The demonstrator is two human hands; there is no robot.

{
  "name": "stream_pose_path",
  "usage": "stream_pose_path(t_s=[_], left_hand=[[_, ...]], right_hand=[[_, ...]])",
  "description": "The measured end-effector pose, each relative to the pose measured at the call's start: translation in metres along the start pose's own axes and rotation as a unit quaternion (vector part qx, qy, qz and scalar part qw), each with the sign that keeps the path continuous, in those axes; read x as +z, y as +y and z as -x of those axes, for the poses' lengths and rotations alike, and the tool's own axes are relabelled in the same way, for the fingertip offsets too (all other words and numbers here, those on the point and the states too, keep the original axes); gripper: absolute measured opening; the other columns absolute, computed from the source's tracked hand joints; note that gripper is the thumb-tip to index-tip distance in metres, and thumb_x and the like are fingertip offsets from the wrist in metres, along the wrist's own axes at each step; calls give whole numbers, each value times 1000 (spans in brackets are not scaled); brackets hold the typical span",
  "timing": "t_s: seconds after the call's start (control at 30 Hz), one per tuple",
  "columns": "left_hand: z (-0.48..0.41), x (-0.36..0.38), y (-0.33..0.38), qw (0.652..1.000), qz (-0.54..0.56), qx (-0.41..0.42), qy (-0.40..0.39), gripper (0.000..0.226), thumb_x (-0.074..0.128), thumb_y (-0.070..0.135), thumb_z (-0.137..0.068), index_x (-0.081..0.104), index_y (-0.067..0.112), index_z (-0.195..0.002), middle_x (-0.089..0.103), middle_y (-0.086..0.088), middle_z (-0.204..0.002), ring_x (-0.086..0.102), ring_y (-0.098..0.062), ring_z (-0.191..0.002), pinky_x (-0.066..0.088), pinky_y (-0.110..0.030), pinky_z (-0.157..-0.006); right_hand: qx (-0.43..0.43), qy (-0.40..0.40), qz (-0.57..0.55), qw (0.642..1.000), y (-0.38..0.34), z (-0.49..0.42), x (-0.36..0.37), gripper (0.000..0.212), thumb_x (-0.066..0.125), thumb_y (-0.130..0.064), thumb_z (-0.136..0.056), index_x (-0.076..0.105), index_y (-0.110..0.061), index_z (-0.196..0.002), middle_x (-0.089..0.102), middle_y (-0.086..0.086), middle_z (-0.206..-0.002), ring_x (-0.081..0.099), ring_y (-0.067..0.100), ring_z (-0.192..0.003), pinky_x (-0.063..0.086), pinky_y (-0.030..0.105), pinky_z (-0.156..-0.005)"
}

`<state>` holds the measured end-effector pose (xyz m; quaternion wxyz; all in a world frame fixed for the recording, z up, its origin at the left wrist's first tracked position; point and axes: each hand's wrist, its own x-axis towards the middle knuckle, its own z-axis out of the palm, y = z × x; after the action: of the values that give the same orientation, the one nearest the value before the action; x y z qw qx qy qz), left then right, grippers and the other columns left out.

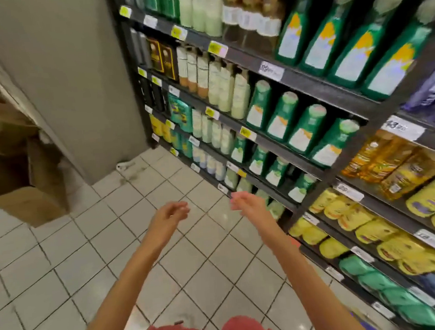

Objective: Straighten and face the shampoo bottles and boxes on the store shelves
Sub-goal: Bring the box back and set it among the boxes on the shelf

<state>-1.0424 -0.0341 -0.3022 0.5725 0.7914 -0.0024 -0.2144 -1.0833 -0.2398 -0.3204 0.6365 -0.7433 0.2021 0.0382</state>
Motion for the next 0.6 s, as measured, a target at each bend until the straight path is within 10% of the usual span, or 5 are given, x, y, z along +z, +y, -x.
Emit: stream_pose_path(t_s=[0.6], left_hand=[[-269,-242,42,994,16,-5,108,23,45,16,-96,60,10,-113,65,-2,-108,60,-12,-94,44,-23,-75]], right_hand=[[-12,-72,-7,997,-140,-270,195,13,52,-27,-94,64,-28,-88,65,1,-112,63,8,-94,46,29,-89]])
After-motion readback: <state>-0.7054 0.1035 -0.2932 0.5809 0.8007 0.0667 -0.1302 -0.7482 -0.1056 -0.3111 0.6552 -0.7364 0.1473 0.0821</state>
